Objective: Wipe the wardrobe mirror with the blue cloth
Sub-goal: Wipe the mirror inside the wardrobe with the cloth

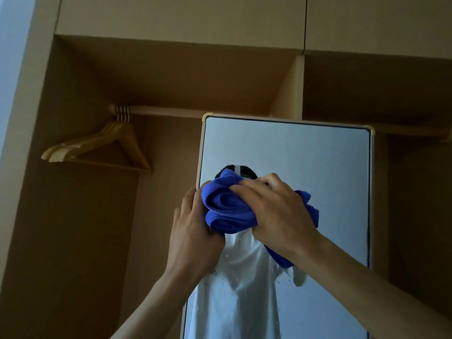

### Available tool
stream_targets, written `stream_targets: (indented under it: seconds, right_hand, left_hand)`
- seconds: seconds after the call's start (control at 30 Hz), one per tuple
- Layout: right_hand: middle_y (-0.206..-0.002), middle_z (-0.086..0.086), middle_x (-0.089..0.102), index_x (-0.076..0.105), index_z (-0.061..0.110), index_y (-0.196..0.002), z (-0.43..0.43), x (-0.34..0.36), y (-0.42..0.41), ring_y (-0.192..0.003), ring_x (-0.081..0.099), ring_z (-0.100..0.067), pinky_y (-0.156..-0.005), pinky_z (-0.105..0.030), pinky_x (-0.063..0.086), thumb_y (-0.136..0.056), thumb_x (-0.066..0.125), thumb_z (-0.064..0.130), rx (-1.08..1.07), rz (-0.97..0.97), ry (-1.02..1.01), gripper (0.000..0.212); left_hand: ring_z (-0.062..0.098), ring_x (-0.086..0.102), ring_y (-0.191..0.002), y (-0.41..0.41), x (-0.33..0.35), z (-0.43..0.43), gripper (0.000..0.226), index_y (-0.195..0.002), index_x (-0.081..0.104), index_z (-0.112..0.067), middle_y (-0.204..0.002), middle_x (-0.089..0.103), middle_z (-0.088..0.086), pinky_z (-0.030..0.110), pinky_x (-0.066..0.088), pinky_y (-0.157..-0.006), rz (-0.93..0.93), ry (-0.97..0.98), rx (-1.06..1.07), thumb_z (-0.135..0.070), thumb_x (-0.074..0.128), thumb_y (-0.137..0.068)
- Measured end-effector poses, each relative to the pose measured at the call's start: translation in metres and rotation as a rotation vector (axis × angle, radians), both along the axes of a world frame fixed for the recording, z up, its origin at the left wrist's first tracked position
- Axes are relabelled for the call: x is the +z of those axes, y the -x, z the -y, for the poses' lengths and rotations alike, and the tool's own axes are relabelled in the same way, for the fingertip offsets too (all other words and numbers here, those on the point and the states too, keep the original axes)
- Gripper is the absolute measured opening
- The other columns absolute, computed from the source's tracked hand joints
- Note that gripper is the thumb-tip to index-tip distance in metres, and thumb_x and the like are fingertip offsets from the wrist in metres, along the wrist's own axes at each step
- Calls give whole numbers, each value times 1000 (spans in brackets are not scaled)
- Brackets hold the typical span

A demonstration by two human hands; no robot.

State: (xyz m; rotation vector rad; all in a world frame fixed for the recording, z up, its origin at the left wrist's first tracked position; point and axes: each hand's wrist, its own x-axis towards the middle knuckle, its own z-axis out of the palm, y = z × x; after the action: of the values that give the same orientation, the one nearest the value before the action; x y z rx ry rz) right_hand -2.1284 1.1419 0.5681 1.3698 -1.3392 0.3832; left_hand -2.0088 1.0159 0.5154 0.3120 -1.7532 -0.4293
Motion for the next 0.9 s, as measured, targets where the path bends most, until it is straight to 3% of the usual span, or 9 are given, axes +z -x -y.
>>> stream_targets:
  seconds: [0.13,0.27,0.37,0.47,0.57,0.67,0.77,0.9]
  right_hand:
    - [-120,-1,68,59,18,-129,2,35,2,-98,58,-29,-81,-46,52,-74,77,11,-65,-61,83,58]
    - [-119,0,69,59,20,-128,8,92,0,-102,56,-29,-88,-45,47,-82,69,10,-56,31,217,48]
    - [-113,2,70,60,22,-121,13,105,-3,-99,55,-29,-83,-41,46,-82,68,10,-38,66,270,42]
    - [-105,6,70,59,25,-114,14,88,-8,-98,54,-27,-80,-42,46,-82,69,11,-17,81,181,36]
    - [-103,9,68,59,27,-115,10,57,-11,-96,53,-23,-76,-37,45,-78,70,11,9,67,47,42]
    - [-110,9,69,62,26,-121,8,15,-11,-96,56,-21,-80,-35,51,-72,76,8,8,-29,-80,53]
    - [-110,5,70,66,21,-117,8,-5,-6,-91,60,-25,-80,-38,55,-71,75,3,15,-170,-151,50]
    - [-115,-2,71,64,17,-122,11,22,-1,-93,62,-27,-79,-43,56,-71,79,10,-23,-192,-52,54]
  left_hand:
    - [11,47,-121,-4,2,-1,67,-151,35,-35,-136,51,-14,37,43,-102,-14,17,-6,-24,68,-93]
    - [11,44,-128,-11,1,1,74,-157,26,-35,-153,41,-12,32,39,-104,29,6,-13,-19,61,-93]
    - [4,43,-120,-15,1,3,74,-157,25,-36,-146,43,-18,31,39,-103,34,-15,-50,-17,59,-93]
    - [4,46,-117,-14,1,4,73,-155,26,-37,-129,44,-26,33,41,-100,17,-31,-74,-14,59,-94]
    - [12,61,-107,-12,-1,7,70,-152,30,-39,-114,63,-18,41,52,-91,-19,-64,-128,-11,58,-95]
    - [15,61,-119,-13,-3,11,72,-152,32,-37,-132,63,-9,47,53,-99,-27,-100,-169,-9,65,-94]
    - [14,55,-130,-15,-5,12,79,-156,29,-35,-146,55,-10,44,50,-105,-6,-78,-141,-10,68,-92]
    - [8,66,-107,-17,-3,10,74,-151,33,-42,-126,65,-16,34,56,-90,-25,-65,-134,-8,64,-94]
